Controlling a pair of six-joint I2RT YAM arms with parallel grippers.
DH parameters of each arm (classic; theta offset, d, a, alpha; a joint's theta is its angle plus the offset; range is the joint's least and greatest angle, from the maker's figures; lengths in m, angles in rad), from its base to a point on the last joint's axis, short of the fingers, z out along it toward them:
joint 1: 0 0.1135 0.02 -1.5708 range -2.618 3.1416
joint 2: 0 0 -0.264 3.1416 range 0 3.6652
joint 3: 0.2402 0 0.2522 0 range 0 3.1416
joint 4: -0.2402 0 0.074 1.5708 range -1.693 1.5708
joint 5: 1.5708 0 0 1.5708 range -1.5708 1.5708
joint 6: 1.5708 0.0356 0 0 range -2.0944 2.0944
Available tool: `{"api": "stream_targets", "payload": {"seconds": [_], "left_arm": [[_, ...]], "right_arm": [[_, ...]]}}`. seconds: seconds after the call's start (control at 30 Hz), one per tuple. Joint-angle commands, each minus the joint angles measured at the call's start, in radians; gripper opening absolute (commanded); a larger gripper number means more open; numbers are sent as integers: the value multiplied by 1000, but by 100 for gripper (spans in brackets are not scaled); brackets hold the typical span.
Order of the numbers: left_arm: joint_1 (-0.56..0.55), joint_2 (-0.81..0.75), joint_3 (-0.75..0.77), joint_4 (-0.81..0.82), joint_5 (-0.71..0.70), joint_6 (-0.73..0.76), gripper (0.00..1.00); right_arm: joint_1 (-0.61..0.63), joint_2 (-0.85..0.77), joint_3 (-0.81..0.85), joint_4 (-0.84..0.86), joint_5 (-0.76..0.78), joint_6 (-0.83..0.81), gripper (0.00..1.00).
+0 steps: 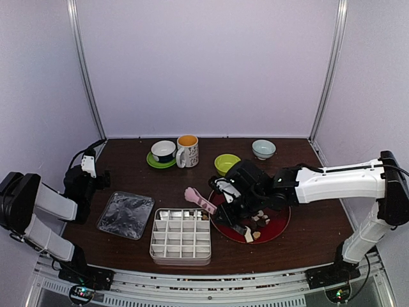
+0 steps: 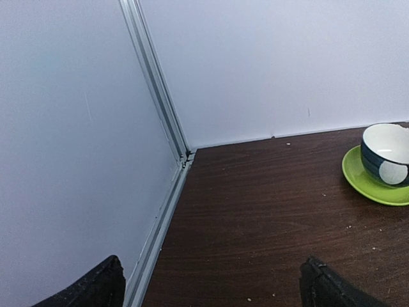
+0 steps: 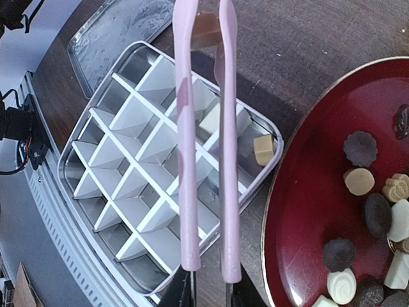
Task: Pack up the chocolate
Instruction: Place the fake chocolate in the empty pocket of the box.
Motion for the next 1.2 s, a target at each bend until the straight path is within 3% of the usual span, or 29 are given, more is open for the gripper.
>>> {"api": "stream_targets", "payload": {"seconds": [0.0, 0.43, 0.8, 1.17], "left_arm": [[9, -1, 16, 25, -6, -1, 98], [8, -2, 16, 24, -6, -1, 98], [9, -2, 16, 24, -6, -1, 98], [10, -1, 16, 24, -6, -1, 98]], "right_arm": [[26, 40, 61, 44, -12, -35, 17], [61, 150, 134, -20, -13, -56, 20], [70, 142, 132, -19, -6, -59, 33], [72, 113, 135, -22, 6, -63, 33]]}}
